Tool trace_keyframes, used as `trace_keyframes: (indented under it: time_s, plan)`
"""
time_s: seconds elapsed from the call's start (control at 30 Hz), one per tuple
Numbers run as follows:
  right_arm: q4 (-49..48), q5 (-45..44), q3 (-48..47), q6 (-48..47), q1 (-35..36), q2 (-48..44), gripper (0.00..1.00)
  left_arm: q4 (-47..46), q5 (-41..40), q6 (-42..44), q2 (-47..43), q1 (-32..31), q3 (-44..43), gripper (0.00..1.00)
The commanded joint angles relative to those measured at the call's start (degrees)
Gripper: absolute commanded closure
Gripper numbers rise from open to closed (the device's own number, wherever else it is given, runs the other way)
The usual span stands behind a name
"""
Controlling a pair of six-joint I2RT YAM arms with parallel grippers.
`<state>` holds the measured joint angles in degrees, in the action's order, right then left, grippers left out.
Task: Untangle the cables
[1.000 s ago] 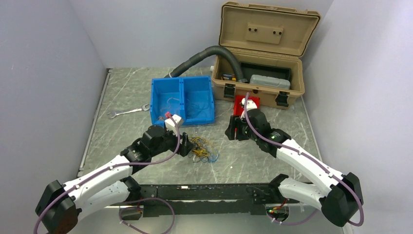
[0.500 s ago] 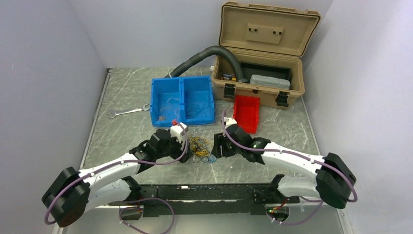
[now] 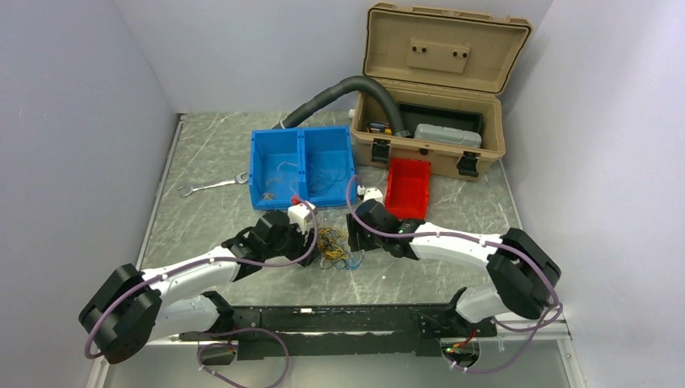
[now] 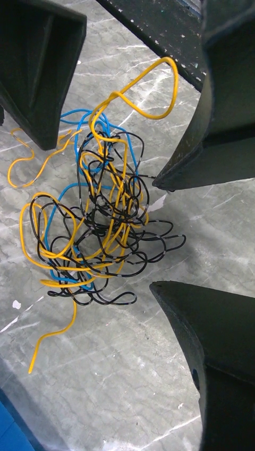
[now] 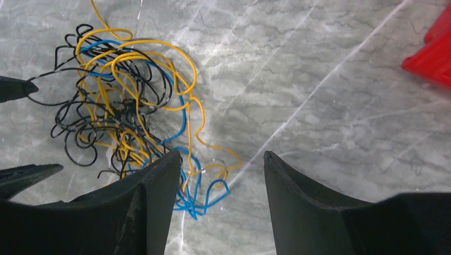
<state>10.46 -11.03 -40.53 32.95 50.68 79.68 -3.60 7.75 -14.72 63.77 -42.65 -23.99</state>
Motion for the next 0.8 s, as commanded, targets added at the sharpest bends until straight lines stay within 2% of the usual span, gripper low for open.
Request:
trace_keyframes:
  time_s: [0.0,0.23,0.3,0.37,0.4,0.47,0.5,0.53,0.57,0.77]
  plan:
    - [-3.05,-1.21,-3.28,-2.96,0.17,3.47,0.4,-0.77,1.12,0.55,1.86,0.16,-2.97,0.34]
    - [-4.0,-1.44,-3.46,-3.13,0.17,6.01,0.49,-0.59,0.55,0.61,6.21,0.2,-5.39,0.39]
    - [-4.22,-1.82,-3.33,-3.28,0.16,6.08,0.56,-0.79,1.25,0.58,7.5,0.2,-5.94,0.39]
    - [-4.19,-1.89,-3.38,-3.69,0.13,6.07,0.7,-0.5,1.67,0.57,8.74,0.2,-6.61,0.42]
    - [-3.87,-2.27,-3.53,-3.83,0.17,5.91,0.79,-0.06,1.61,0.61,9.29,0.18,-7.02,0.49]
    - [-2.98,-3.34,-3.84,-3.69,0.17,4.82,0.94,0.66,1.69,0.88,10.06,0.18,-7.58,0.73]
    - [-2.68,-3.66,-3.77,-3.64,0.13,3.92,0.99,0.86,1.62,0.98,10.24,0.16,-7.78,0.83]
    - [-2.2,-4.17,-3.76,-3.55,0.13,2.79,1.0,1.12,1.3,1.05,10.24,0.09,-7.91,0.94]
    - [-1.55,-4.99,-3.76,-3.45,0.16,1.35,1.0,1.4,0.74,1.03,10.01,0.16,-7.88,1.0]
    - [5.91,-14.12,-4.58,-1.8,0.13,-10.48,1.0,1.79,-5.87,-0.15,2.45,0.14,-4.75,1.0]
